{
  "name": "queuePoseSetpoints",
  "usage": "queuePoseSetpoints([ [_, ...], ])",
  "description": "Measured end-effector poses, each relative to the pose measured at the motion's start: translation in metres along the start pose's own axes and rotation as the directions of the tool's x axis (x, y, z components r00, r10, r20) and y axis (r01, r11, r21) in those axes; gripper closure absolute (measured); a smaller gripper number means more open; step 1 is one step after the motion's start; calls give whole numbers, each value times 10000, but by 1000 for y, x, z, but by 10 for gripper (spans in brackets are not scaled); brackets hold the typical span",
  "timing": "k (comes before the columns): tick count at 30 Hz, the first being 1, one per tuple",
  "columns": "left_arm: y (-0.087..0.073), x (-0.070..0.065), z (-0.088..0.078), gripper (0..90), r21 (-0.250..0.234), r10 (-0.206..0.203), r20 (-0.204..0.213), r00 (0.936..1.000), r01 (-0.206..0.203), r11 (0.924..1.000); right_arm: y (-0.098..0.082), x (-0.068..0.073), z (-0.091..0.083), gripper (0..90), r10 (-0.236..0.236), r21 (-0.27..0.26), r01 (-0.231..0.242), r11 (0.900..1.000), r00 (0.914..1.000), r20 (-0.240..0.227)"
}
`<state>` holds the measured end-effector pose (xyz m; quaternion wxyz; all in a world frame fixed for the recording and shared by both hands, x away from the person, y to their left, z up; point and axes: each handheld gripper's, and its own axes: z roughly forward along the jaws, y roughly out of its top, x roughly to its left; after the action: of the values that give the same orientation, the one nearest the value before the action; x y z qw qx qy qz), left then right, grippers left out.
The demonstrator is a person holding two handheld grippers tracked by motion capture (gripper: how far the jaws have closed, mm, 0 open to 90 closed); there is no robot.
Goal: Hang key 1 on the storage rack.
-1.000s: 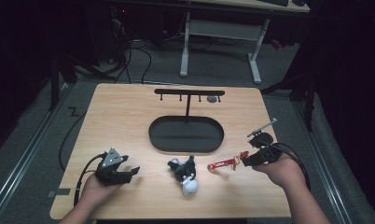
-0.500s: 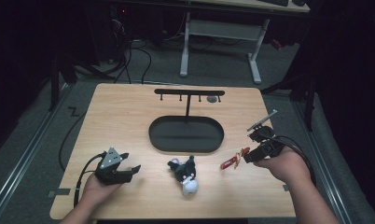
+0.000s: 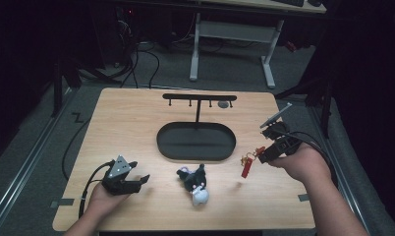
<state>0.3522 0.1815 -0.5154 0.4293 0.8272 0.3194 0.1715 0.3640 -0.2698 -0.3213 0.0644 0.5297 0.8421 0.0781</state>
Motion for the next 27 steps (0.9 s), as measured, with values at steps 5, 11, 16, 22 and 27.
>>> queuePoseSetpoints([
  [5, -1, 3, -2, 307, 31, -113, -5, 9999, 113, 9999, 7, 2, 1, 640, -84, -121, 84, 9999, 10000, 44],
  [11, -1, 3, -2, 308, -44, -118, -21, 9999, 118, 9999, 21, 4, 1, 640, -139, -117, 140, 9998, 9999, 78],
  [16, -1, 3, -2, 308, -30, -109, 2, 9999, 109, 9999, 33, 4, -1, 640, -135, -315, 139, 9994, 9998, 113],
  [22, -2, 3, -2, 308, 38, -95, 59, 9999, 95, 9999, 47, 3, -1, 640, -139, -433, 146, 9990, 9997, 180],
  [27, -2, 3, -2, 308, 59, -91, 86, 9999, 90, 9999, 59, 1, -3, 641, -96, -507, 109, 9987, 9997, 244],
])
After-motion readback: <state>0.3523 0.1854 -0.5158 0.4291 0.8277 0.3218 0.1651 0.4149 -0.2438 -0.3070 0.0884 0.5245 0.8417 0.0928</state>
